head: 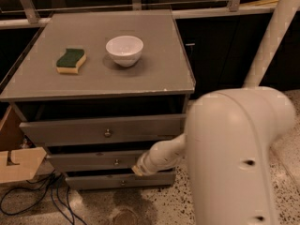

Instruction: Close middle drawer

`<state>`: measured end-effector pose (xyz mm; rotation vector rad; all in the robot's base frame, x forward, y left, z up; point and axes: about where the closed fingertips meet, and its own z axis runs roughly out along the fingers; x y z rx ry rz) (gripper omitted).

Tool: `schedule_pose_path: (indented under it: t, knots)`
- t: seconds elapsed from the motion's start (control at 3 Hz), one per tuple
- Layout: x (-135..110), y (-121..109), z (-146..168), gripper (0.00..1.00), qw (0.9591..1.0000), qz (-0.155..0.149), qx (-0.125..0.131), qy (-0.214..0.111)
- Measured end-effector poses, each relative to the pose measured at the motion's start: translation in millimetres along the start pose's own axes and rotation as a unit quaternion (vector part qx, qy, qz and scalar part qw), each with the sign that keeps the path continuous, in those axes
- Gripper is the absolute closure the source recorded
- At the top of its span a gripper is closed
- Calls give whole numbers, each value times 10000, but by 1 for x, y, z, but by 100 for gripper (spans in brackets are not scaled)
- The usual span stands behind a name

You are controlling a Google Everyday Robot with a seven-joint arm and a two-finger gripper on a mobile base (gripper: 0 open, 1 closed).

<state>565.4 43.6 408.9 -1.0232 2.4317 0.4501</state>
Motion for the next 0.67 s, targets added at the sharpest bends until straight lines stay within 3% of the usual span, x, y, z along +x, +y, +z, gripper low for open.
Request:
schedule_pose_path:
  t: [0.33,0.67]
  knots:
    - [96,2,-87,97,9966,630,-121,508]
    - [95,-2,-85,74,9966,665,-96,478]
